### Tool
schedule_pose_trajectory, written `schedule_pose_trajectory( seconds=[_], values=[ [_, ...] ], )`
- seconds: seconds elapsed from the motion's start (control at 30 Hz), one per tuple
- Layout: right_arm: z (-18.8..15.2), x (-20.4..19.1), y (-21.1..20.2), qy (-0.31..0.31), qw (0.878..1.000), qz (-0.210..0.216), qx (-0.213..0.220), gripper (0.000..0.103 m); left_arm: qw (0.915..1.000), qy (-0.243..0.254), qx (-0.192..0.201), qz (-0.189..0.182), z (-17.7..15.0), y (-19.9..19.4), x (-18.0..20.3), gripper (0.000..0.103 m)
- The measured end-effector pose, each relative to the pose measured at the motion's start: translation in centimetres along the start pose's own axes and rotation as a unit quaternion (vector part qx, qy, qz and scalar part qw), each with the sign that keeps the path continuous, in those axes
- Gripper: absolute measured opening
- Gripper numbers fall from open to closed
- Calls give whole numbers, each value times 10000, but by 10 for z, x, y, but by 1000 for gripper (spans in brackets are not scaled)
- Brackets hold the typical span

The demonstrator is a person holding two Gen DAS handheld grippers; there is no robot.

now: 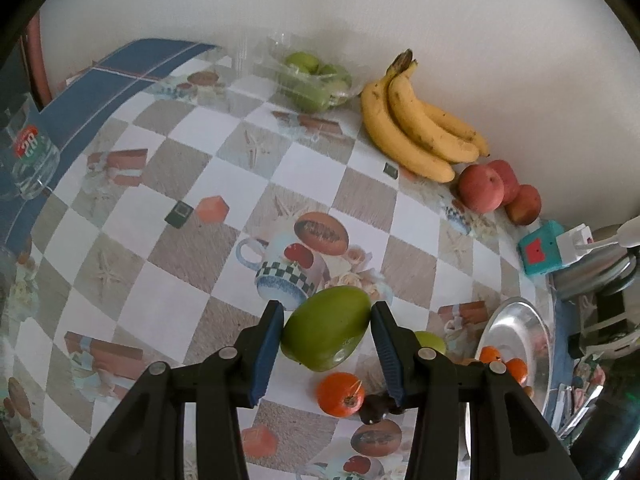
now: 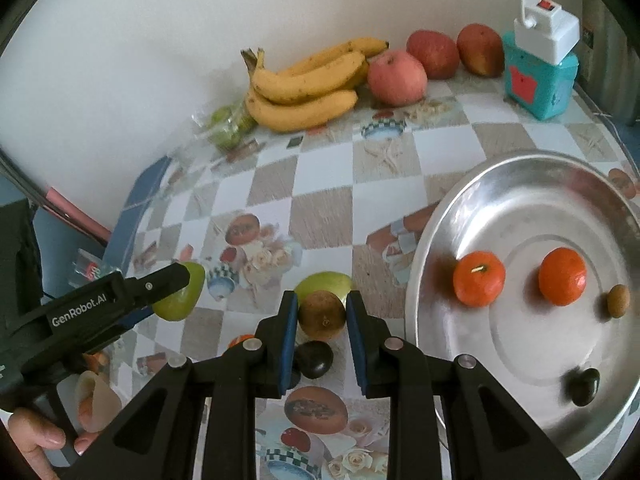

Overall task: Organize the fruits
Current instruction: 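Carry the green mango and the small brown fruit over the steel plate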

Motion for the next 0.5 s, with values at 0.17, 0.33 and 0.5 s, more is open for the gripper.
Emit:
schedule_pose_trajectory(
  seconds=[0.17,0.33,0.5],
  values=[
    [0,6,-6,81,9999,5,70,25,10000,76,41,-17,-1,-5,7,48],
    [1,19,-12,257,9996,29,134,25,9999,150,44,-5,-4,-5,15,48],
    [4,39,-25,486,9984,14,289,25,9993,377,15,-43,-10,-4,35,48]
  ],
)
Point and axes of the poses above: each gripper's, at about its wrist camera, not at the fingertips, and y roughly the way its jaws point, x to its right, z to its top, the point moved 10 cm from there along y, roughly the way its jaws point, and after that the axes turned 15 degrees about -x, right-handed, at the moved point
